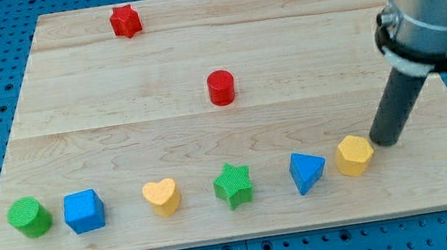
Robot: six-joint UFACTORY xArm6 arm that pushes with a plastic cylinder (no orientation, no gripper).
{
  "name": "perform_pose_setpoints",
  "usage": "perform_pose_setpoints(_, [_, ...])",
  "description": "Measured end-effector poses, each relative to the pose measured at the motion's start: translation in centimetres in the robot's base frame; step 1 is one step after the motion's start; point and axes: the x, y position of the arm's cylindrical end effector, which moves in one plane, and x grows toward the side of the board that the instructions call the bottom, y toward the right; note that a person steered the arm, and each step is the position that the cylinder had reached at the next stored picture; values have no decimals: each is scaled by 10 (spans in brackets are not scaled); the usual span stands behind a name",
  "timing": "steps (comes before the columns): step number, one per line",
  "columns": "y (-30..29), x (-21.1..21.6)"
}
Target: Push the red circle to the top of the yellow hexagon
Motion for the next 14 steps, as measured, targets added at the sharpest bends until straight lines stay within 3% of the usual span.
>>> perform_pose_setpoints(1, [-10, -20])
perform_pose_setpoints(5, [-32, 27])
perform_pose_setpoints(6, [-25, 16])
perform_pose_setpoints(8, [-72, -68])
perform_pose_setpoints(9, [-77, -152])
perform_pose_setpoints(10, [-166, -163])
perform_pose_setpoints(11, [-179, -114])
perform_pose_setpoints(12, [-173, -98])
perform_pose_setpoints(13, [-230, -98])
perform_pose_setpoints(14, [-235, -82])
